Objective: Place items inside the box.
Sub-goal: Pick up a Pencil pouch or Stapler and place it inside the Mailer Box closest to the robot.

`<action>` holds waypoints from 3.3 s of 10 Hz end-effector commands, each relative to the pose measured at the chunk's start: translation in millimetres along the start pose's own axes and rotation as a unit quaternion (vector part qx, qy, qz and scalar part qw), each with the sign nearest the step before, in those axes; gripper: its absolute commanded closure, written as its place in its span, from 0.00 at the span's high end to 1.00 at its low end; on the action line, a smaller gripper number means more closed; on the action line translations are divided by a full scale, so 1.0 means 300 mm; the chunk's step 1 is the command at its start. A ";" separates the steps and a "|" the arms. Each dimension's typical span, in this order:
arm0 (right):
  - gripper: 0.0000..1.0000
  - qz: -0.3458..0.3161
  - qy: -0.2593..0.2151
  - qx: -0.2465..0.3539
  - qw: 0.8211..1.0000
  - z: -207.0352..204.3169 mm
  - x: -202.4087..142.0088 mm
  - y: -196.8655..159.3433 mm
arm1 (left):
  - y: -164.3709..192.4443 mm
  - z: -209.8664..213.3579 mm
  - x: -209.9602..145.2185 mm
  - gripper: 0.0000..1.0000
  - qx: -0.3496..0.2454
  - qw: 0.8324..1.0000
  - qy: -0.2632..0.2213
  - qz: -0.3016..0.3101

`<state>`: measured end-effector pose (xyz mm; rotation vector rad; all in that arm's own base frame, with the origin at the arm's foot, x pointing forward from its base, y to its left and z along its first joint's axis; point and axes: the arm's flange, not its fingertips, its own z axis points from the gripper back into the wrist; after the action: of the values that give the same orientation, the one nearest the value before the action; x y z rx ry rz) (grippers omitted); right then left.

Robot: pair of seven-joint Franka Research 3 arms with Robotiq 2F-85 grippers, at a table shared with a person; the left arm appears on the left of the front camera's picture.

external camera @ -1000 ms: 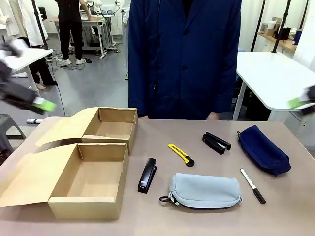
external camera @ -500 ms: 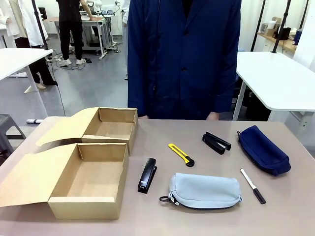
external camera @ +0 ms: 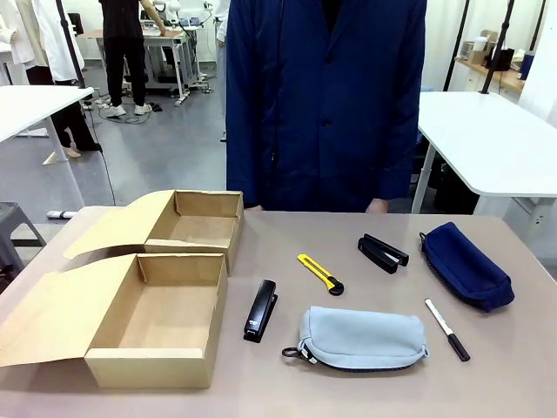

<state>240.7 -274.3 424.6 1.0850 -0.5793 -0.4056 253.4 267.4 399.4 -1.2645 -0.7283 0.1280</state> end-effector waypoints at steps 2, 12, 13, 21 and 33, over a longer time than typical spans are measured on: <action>1.00 0.000 0.000 0.000 1.000 0.000 0.000 0.000 | -0.019 0.014 -0.008 1.00 0.000 1.000 -0.006 -0.019; 1.00 0.107 0.008 -0.183 0.977 -0.088 0.054 0.056 | -0.019 0.014 -0.008 1.00 0.000 1.000 -0.006 -0.019; 1.00 0.056 -0.033 -0.211 0.975 -0.007 0.048 -0.033 | -0.019 0.014 -0.008 1.00 0.000 1.000 -0.006 -0.019; 1.00 0.047 -0.046 -0.190 0.980 -0.019 -0.008 -0.063 | -0.019 0.014 -0.008 1.00 0.000 1.000 -0.006 -0.019; 1.00 0.205 0.155 -0.419 0.871 -1.235 -0.240 0.603 | -0.019 0.014 -0.008 1.00 0.000 1.000 -0.006 -0.019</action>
<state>393.0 99.5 442.2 0.2432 -0.2946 -0.0619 247.5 268.1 402.4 -1.2386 -0.7253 0.1225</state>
